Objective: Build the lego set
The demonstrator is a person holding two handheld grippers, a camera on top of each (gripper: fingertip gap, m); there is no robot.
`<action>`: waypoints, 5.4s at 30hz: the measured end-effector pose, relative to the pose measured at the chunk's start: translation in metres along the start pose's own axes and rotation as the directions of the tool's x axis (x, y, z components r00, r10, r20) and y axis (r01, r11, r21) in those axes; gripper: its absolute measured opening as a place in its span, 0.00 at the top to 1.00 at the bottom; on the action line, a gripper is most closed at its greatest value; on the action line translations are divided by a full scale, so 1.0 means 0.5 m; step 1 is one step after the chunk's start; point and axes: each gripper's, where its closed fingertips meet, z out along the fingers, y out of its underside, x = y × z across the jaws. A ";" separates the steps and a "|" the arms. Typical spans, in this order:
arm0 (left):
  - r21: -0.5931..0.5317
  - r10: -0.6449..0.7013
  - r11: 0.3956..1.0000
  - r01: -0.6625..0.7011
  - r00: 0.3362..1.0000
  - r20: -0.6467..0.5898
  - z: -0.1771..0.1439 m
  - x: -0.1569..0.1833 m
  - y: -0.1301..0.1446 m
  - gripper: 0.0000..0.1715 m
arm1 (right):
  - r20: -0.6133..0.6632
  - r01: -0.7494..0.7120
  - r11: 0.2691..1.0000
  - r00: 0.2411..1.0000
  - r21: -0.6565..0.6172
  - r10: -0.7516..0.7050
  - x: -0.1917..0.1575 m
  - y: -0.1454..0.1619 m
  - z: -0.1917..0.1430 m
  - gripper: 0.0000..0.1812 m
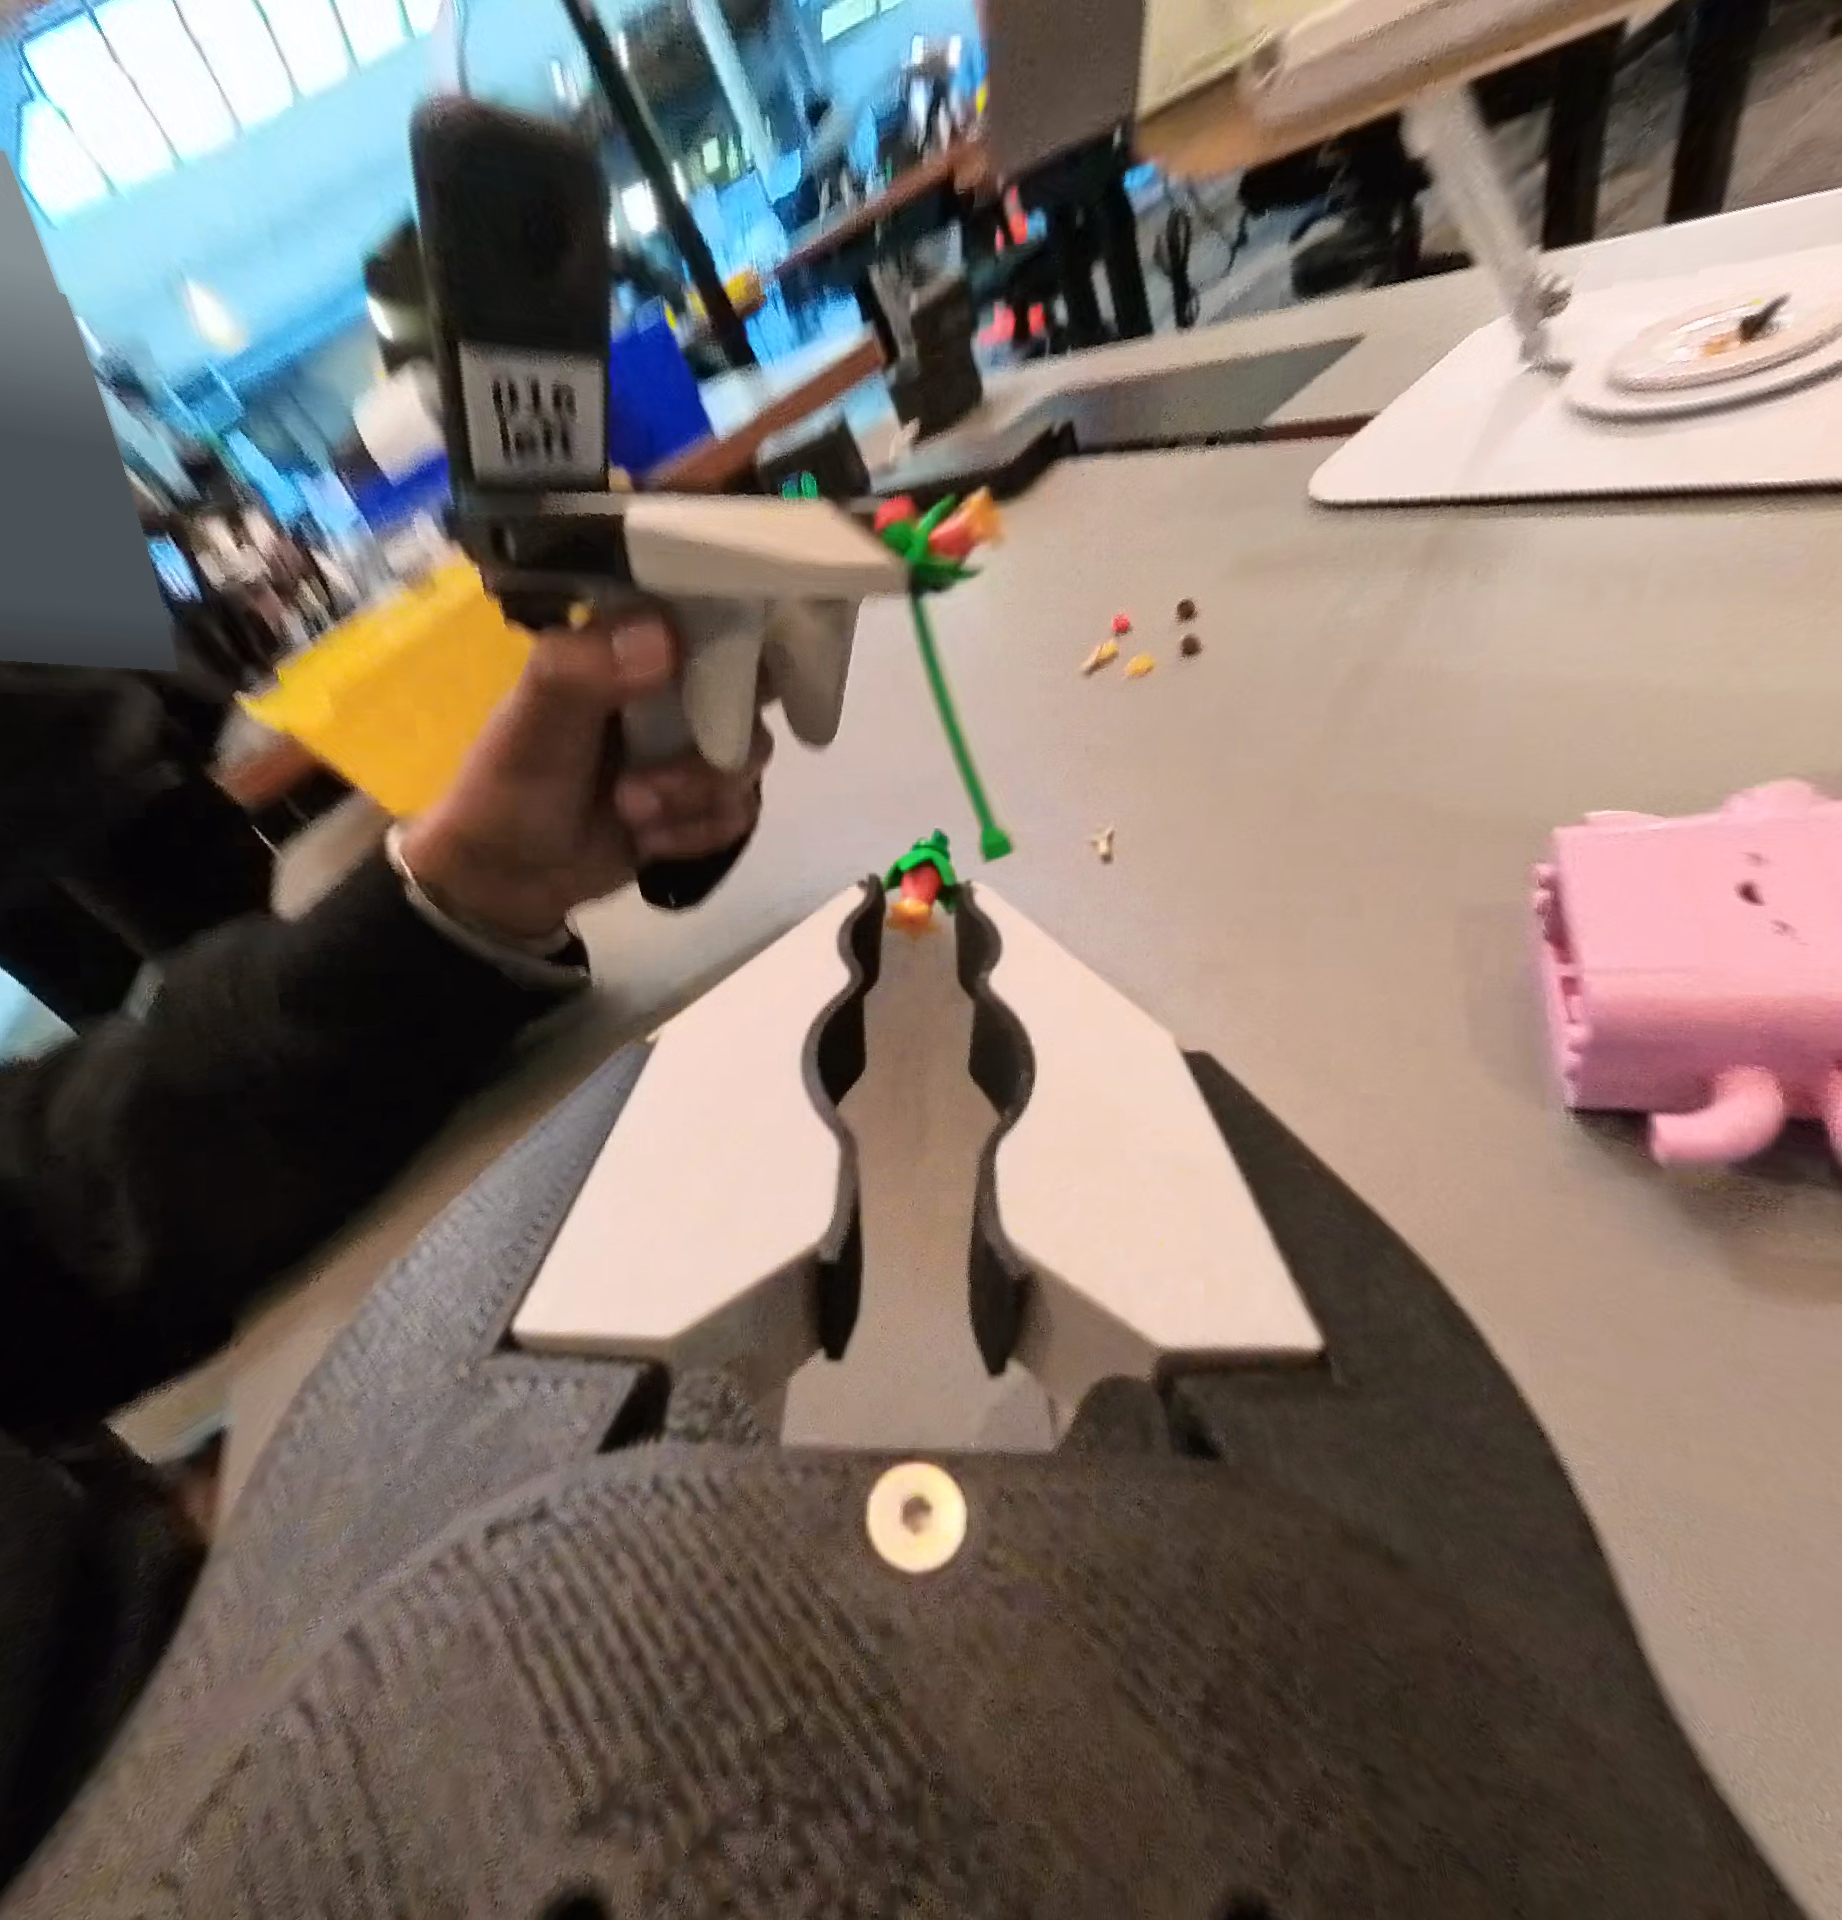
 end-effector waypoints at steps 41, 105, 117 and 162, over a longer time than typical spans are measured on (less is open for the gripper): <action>0.005 0.056 0.998 -0.057 0.989 0.135 0.071 0.005 0.021 0.97 | -0.009 -0.158 0.967 0.987 0.199 0.163 0.041 -0.044 -0.041 0.93; -0.052 -0.152 0.987 0.152 0.988 0.005 0.101 0.022 0.060 0.98 | -0.049 -0.194 0.962 0.977 0.189 0.207 0.060 -0.037 -0.043 0.93; 0.082 -0.401 0.913 0.399 0.843 0.358 -0.040 -0.043 0.165 0.97 | 0.022 -0.221 0.973 0.975 0.073 0.220 0.033 -0.008 -0.025 0.94; -0.026 -0.660 0.749 0.662 0.749 0.055 -0.080 0.063 0.220 0.96 | 0.065 -0.051 0.973 0.996 -0.226 0.067 -0.011 0.075 -0.021 0.93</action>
